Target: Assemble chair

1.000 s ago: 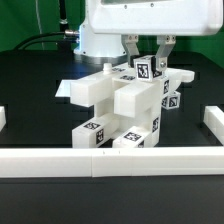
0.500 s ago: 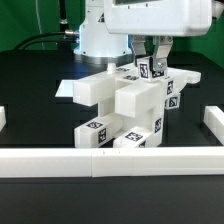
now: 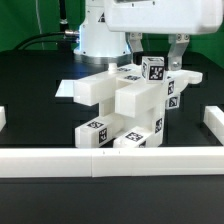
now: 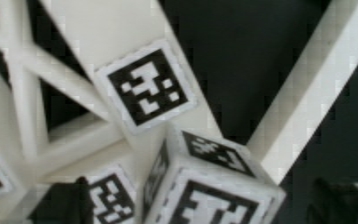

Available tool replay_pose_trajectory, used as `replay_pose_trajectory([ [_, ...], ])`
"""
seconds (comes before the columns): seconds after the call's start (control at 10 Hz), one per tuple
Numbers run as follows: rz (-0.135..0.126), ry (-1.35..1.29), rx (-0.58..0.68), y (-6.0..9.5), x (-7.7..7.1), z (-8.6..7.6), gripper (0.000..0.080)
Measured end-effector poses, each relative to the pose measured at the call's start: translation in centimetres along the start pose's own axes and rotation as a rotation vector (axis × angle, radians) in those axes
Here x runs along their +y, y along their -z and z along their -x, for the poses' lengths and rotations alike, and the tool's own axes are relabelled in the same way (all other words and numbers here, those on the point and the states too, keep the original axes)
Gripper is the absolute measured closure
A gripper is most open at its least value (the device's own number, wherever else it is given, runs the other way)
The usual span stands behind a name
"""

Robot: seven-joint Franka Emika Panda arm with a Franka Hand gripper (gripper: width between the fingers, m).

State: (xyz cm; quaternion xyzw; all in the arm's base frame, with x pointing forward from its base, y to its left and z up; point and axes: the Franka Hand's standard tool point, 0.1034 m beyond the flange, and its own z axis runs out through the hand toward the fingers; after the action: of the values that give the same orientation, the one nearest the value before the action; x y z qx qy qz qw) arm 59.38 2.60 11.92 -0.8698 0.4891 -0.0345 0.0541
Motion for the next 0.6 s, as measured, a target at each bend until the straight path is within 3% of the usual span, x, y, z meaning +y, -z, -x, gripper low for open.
replay_pose_trajectory([
  [0.4, 0.004, 0.285, -0.001, -0.04, 0.1, -0.01, 0.0151],
  [0.6, 0.021, 0.49, -0.006, 0.06, 0.04, 0.1, 0.015],
])
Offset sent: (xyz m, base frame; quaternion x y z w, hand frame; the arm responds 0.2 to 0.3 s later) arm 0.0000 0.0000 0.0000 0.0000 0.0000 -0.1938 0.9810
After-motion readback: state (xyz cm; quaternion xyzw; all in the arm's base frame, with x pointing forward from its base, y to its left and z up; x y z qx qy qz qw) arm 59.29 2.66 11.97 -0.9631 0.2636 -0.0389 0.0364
